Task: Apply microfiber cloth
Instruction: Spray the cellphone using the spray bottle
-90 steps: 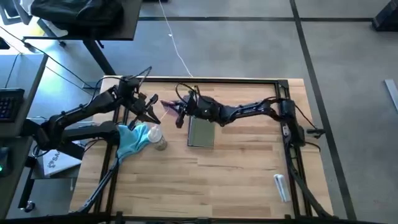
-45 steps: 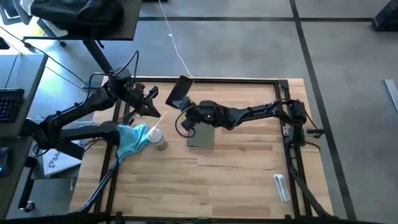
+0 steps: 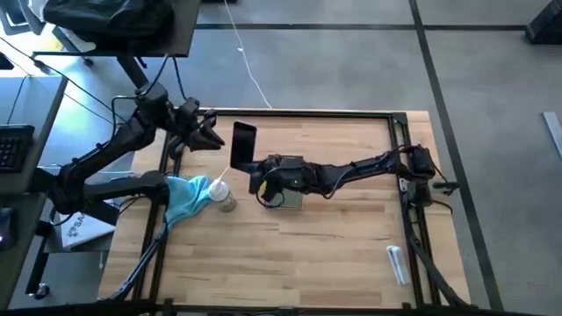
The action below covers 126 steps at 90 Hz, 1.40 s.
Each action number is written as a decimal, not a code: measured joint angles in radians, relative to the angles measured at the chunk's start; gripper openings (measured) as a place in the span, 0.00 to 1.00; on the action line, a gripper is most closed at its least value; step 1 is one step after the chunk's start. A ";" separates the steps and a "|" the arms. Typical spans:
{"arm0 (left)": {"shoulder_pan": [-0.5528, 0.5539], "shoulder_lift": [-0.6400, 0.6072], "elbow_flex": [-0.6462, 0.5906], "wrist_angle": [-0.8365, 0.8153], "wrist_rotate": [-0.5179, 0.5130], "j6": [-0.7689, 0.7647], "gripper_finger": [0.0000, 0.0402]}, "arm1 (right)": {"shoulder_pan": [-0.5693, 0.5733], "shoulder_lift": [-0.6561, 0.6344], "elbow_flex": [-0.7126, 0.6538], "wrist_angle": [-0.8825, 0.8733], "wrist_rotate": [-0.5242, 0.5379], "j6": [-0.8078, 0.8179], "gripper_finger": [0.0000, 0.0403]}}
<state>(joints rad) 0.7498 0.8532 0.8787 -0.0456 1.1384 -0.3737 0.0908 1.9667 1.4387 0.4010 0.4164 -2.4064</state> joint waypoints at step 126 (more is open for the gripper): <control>-0.223 0.073 0.013 -0.004 -0.308 -0.061 0.31 | 0.067 0.001 0.000 0.057 -0.061 -0.032 0.00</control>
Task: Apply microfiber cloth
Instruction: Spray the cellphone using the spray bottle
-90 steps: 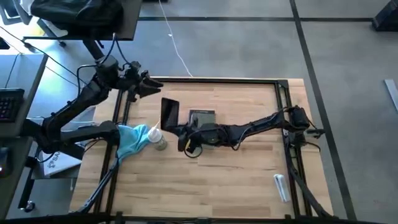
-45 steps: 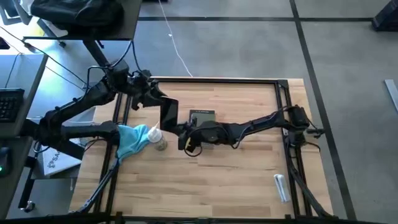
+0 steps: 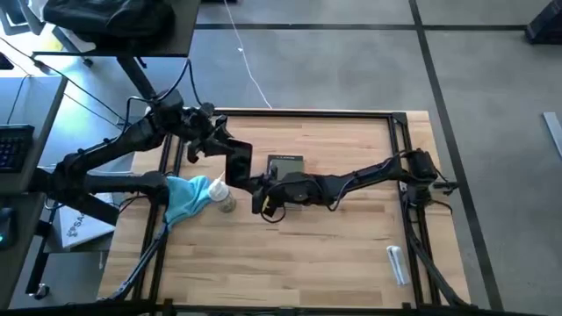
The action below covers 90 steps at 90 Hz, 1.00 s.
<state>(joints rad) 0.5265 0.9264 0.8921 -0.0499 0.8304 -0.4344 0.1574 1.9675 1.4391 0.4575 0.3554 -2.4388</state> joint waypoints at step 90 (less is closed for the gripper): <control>0.121 -0.007 -0.003 -0.014 -0.071 0.118 0.03 | -0.030 0.000 0.002 -0.066 0.039 0.597 0.19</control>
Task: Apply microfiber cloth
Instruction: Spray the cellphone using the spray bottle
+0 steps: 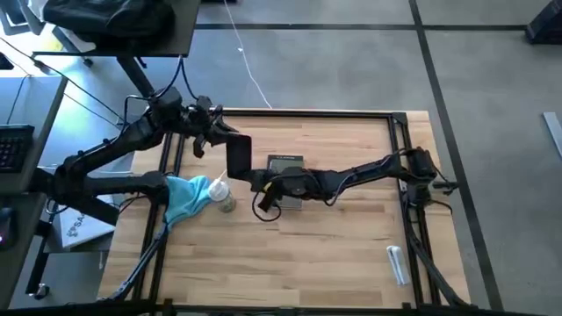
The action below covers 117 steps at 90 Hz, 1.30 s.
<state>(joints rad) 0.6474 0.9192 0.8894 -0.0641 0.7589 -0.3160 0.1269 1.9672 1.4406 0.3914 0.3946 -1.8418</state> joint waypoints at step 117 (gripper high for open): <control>0.184 -0.002 0.003 -0.276 -0.025 0.419 0.02 | -0.134 0.144 -0.003 0.072 -0.204 1.233 0.16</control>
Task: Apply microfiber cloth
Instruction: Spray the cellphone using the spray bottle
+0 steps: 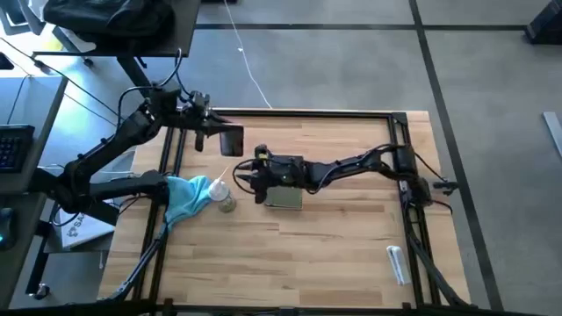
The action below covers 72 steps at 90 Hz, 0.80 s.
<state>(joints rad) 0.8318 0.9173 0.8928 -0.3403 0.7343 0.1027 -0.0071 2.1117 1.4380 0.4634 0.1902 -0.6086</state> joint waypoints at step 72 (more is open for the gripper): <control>-0.001 0.097 -0.002 -0.029 -0.040 0.085 0.03 | 0.015 0.004 0.164 -0.195 -0.150 0.384 0.00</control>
<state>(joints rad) 0.8310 1.0145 0.8913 -0.3692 0.6942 0.1878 0.0084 2.1155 1.6023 0.2682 0.0400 -0.2247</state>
